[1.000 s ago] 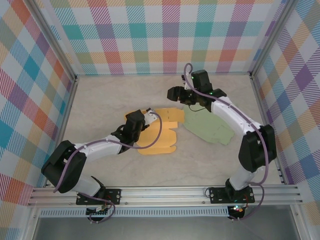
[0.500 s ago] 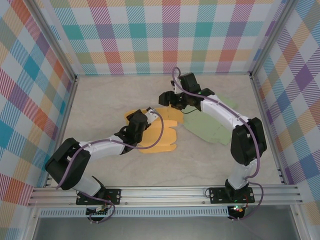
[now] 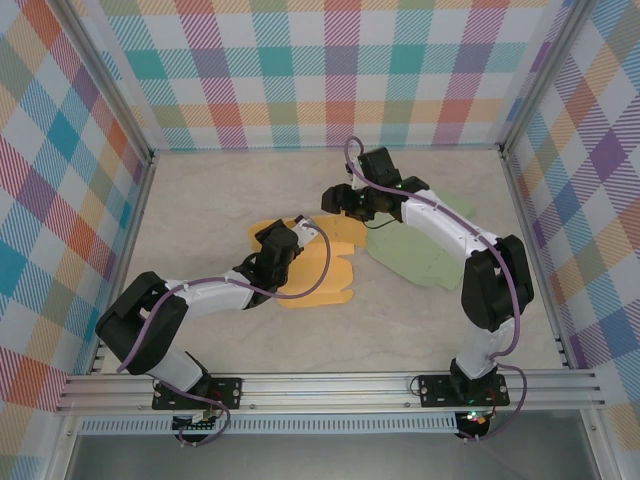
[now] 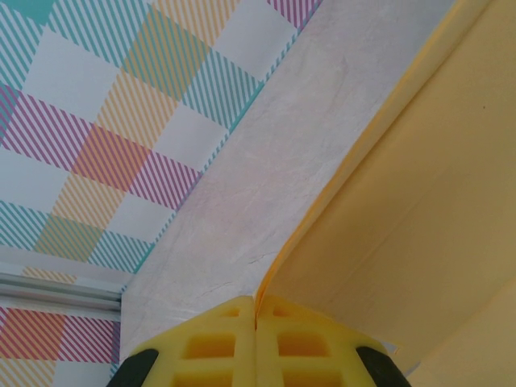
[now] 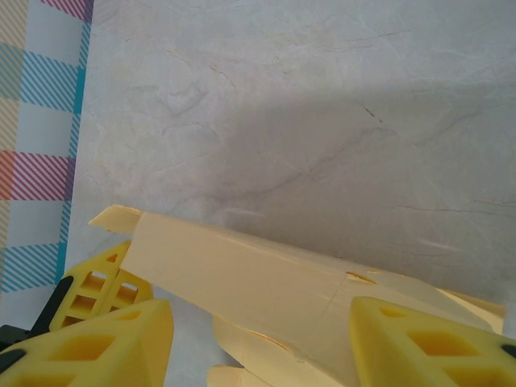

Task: Fold the paper box

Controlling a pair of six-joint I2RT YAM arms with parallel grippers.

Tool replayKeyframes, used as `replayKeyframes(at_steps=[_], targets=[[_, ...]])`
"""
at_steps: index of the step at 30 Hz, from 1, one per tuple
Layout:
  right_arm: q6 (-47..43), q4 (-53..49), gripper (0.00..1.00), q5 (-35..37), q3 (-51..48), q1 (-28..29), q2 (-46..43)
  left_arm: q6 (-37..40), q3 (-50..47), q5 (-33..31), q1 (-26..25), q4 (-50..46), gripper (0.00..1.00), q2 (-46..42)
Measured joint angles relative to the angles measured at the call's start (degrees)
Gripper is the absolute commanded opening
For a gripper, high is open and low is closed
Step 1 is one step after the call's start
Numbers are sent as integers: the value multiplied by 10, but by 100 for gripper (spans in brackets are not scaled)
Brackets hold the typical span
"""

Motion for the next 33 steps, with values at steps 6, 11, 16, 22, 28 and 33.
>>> replayKeyframes(at_steps=[6, 11, 16, 22, 28, 33], targets=[[6, 6, 56, -10, -9, 0, 0, -8, 0, -20, -1, 27, 0, 12], [17, 26, 46, -21, -49, 0, 0, -27, 0, -36, -2, 39, 0, 26], [19, 33, 58, -26, -82, -4, -17, -40, 2, -45, -2, 41, 0, 31], [-17, 32, 78, 22, -104, -5, -76, -43, 2, -43, -2, 46, 0, 31], [-50, 35, 84, 48, -155, -15, -118, -42, 1, -31, -2, 54, 0, 25], [-65, 35, 83, 65, -172, -30, -103, -42, 1, -21, -2, 54, 0, 24]])
